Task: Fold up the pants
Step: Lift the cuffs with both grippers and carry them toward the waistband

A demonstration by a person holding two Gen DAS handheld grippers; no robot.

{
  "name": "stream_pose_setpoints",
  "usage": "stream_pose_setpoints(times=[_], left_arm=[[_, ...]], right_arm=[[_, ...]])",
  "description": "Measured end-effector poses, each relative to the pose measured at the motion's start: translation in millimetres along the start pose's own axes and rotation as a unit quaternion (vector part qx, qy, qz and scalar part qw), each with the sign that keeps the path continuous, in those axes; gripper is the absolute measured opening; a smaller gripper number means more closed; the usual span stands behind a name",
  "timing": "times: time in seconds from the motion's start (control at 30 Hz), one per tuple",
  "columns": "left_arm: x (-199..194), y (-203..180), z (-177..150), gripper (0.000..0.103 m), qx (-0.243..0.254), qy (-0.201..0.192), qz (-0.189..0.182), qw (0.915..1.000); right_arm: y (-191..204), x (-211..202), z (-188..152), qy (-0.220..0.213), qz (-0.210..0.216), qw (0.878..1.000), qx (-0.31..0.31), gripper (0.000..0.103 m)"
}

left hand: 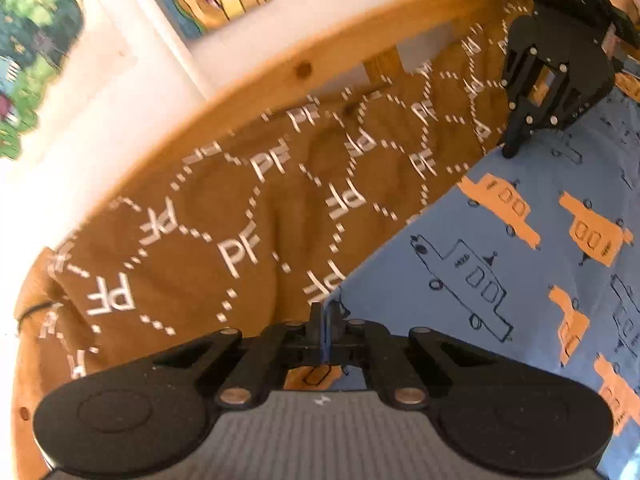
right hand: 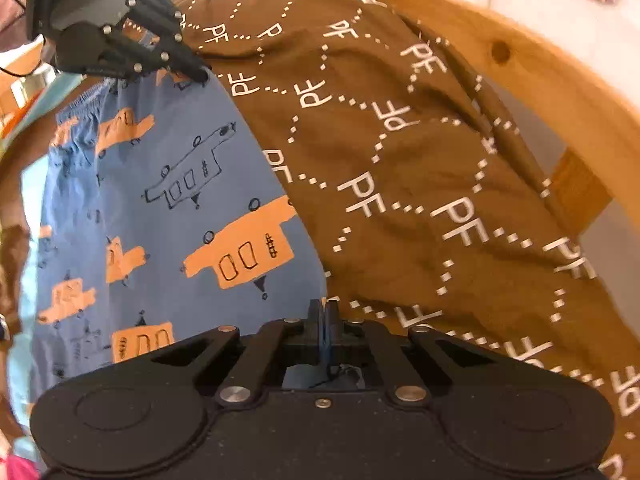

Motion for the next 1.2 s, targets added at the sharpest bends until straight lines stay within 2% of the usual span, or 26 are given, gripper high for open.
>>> stream_pose_setpoints(times=[0.1, 0.2, 0.3, 0.4, 0.5, 0.6, 0.67, 0.7, 0.73, 0.77, 0.83, 0.87, 0.93, 1.0, 1.1, 1.17, 1.2], left_arm=[[-10, 0, 8, 0.000, 0.002, -0.034, 0.046, 0.9984], [-8, 8, 24, 0.000, -0.021, -0.056, 0.085, 0.9946], [8, 18, 37, 0.000, -0.048, -0.043, 0.107, 0.9921], [30, 23, 39, 0.001, -0.058, -0.010, 0.114, 0.9917], [36, 25, 36, 0.002, -0.053, -0.008, 0.113, 0.9921], [32, 28, 34, 0.008, -0.056, -0.017, 0.111, 0.9921], [24, 29, 33, 0.020, -0.062, -0.033, 0.099, 0.9926], [23, 31, 32, 0.037, -0.062, -0.042, 0.093, 0.9928], [19, 35, 32, 0.058, -0.063, -0.049, 0.090, 0.9927], [14, 39, 31, 0.064, -0.067, -0.057, 0.088, 0.9922], [3, 50, 30, 0.065, -0.079, -0.074, 0.070, 0.9916], [-1, 55, 30, 0.066, -0.085, -0.077, 0.058, 0.9916], [-10, 65, 29, 0.074, -0.096, -0.082, 0.038, 0.9912], [-18, 71, 26, 0.078, -0.100, -0.086, 0.022, 0.9910], [-21, 71, 20, 0.078, -0.099, -0.074, 0.007, 0.9923], [-13, 65, 15, 0.070, -0.078, -0.046, 0.020, 0.9957], [-8, 61, 14, 0.053, -0.063, -0.029, 0.029, 0.9972]], right_arm=[[2, -13, 2, -0.022, -0.060, 0.998, -0.012, 0.000], [-3, -29, 15, -0.054, -0.141, 0.988, -0.012, 0.000], [-15, -30, 27, -0.062, -0.194, 0.979, 0.002, 0.000], [-27, -7, 32, -0.032, -0.222, 0.975, -0.005, 0.000], [-30, 24, 26, 0.005, -0.232, 0.973, -0.016, 0.000], [-33, 33, 21, 0.001, -0.244, 0.970, -0.014, 0.000], [-34, 32, 21, -0.005, -0.242, 0.970, -0.011, 0.000], [-35, 31, 22, -0.007, -0.241, 0.970, -0.013, 0.005], [-36, 28, 21, -0.009, -0.239, 0.971, -0.013, 0.012], [-37, 25, 22, -0.013, -0.237, 0.971, -0.009, 0.017], [-41, 18, 23, -0.024, -0.222, 0.975, 0.004, 0.035], [-43, 13, 26, -0.035, -0.212, 0.977, 0.009, 0.038], [-44, 7, 32, -0.053, -0.185, 0.981, 0.020, 0.047], [-40, 5, 38, -0.064, -0.167, 0.984, 0.021, 0.054], [-29, 12, 49, -0.059, -0.154, 0.986, -0.002, 0.055], [-24, 25, 57, -0.045, -0.151, 0.987, -0.020, 0.055], [-22, 31, 59, -0.038, -0.154, 0.987, -0.023, 0.054]])
Point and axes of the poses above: each gripper's, at about its wrist camera, not at the fingertips, and x roughly the way its jaws point, y to its left, z to its top, the point moved 4 cm from there along x, roughly the way its jaws point, and after that the axes turned 6 degrees about -x, right-handed, at the moved point
